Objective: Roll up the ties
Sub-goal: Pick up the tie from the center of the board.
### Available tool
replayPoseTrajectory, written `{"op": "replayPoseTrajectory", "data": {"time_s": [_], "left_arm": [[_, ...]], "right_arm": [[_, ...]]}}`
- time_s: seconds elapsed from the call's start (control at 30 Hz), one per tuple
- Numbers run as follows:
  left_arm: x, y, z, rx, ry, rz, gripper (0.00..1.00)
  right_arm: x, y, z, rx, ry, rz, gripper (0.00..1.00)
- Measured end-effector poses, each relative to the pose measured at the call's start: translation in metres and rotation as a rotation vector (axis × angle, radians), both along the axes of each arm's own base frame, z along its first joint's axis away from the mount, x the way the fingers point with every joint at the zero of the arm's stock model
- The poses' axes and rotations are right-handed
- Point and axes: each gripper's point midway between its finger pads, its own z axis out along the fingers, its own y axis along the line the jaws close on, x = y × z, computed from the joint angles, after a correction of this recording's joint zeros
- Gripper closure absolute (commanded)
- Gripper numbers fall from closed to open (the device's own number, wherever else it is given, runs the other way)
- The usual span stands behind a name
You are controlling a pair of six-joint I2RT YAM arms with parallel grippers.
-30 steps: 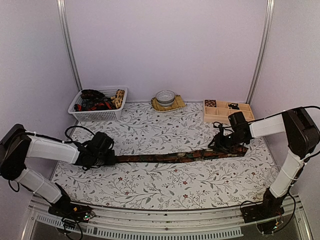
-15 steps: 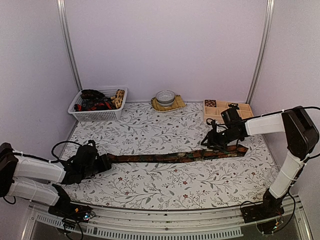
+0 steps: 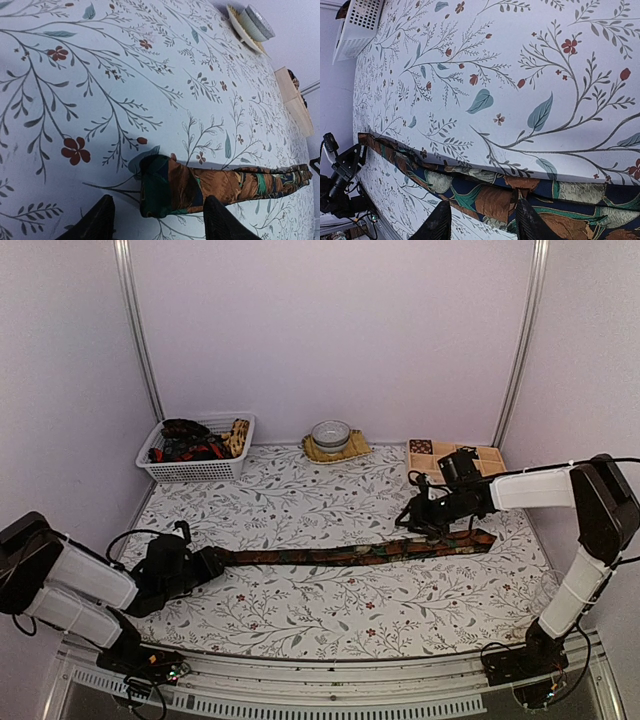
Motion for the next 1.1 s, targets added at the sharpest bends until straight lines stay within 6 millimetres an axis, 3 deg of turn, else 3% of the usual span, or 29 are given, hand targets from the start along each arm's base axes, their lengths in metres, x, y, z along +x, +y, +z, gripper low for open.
{"op": "replayPoseTrajectory", "data": {"time_s": [0.1,0.33,0.57,0.67,0.8,0.97,1.1], "left_arm": [[0.003,-0.005,-0.002,-0.021,-0.005,-0.013,0.54],[0.008,-0.011,-0.012,0.002,0.007,-0.040,1.00],[0.017,-0.016,-0.012,0.114,-0.002,-0.059,1.00],[0.022,-0.021,-0.008,0.180,-0.006,-0.068,1.00],[0.028,-0.032,-0.001,0.281,-0.006,-0.072,1.00],[0.033,-0.043,0.001,0.441,0.010,-0.062,1.00],[0.030,-0.052,-0.001,0.564,0.028,-0.065,1.00]], "right_arm": [[0.001,0.002,0.004,0.006,-0.008,-0.001,0.57],[0.003,0.006,0.010,0.020,-0.016,0.004,0.57],[0.002,0.031,0.029,0.042,-0.056,0.057,0.58],[-0.003,0.060,0.051,0.071,-0.097,0.121,0.58],[-0.012,0.117,0.077,0.140,-0.142,0.236,0.58],[-0.028,0.188,0.073,0.234,-0.071,0.352,0.60],[-0.035,0.234,0.063,0.316,0.013,0.419,0.63]]}}
